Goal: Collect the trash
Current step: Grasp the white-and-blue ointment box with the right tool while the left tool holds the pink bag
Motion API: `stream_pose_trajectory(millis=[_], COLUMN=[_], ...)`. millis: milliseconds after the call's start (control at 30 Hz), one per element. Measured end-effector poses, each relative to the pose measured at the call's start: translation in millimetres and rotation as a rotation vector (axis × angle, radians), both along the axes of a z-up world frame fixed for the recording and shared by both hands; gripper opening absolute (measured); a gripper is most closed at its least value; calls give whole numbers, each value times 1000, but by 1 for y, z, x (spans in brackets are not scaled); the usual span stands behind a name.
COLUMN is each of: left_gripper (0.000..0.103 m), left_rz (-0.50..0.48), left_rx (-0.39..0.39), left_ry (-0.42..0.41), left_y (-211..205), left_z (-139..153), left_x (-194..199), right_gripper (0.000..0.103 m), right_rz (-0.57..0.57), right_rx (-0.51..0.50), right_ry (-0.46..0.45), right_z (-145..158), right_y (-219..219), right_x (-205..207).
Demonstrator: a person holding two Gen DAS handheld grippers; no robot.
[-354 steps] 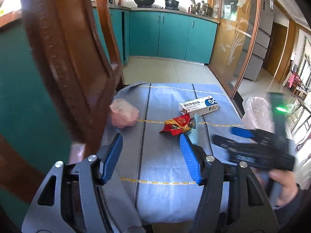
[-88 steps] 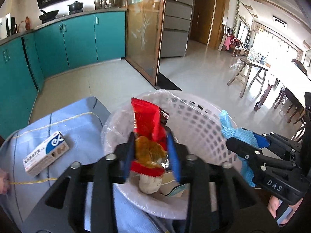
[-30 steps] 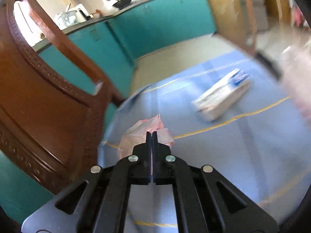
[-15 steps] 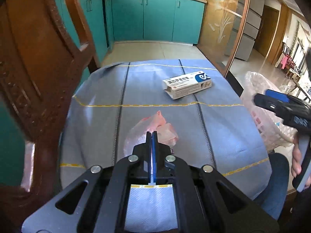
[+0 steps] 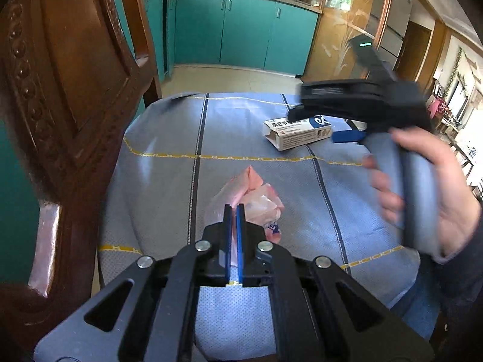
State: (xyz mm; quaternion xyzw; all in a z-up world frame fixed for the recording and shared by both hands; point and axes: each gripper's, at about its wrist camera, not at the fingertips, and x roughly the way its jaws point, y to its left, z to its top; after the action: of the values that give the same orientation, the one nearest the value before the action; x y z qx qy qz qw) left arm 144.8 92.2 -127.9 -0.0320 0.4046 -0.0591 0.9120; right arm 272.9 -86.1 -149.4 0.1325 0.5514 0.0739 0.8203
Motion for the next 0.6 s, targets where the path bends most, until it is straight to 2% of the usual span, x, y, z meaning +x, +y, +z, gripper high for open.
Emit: stream_pose_trajectory(millis=[100,167,233,300,333,367,400,467,533,600], left_gripper=[3,4,6,6,6,6,7,21,35,41], left_rz=[-16,-27,-38,-47,-49,-50,-49,-35,-21,-34], left_rx=[-9,-15,-22,-21,-26,-32,-42,-52,-82,-129], left_ry=[1,-1,-2,-5,-6,-6,-6,-6,3,24], left_y=[2,4,4,4,4,4,6,9,13,14], left_z=[1,0,0,0,-1,-1,-2,-3,-4,-5], left_x=[0,1,2,3,3,4,5,7,11,17], right_gripper=[91,91,91,91,87,73,66,54,48,40], right_rz=[-143,-175,-161,-82,-28,25,97,186,273,338], right_rx=[-19,-53,-114,-149,-155,-175,-222,-229,-217,-219], right_ry=[46,52,44,31,20,5,-10,-19,-23,-28], right_z=[-12,-15,-17,-18,-19,-18,-17,-16,-14,-13], right_y=[4,11,25,42,49,55,63,65,60,52], right_x=[23,33,41,43,39,34,25,9,-14,-36])
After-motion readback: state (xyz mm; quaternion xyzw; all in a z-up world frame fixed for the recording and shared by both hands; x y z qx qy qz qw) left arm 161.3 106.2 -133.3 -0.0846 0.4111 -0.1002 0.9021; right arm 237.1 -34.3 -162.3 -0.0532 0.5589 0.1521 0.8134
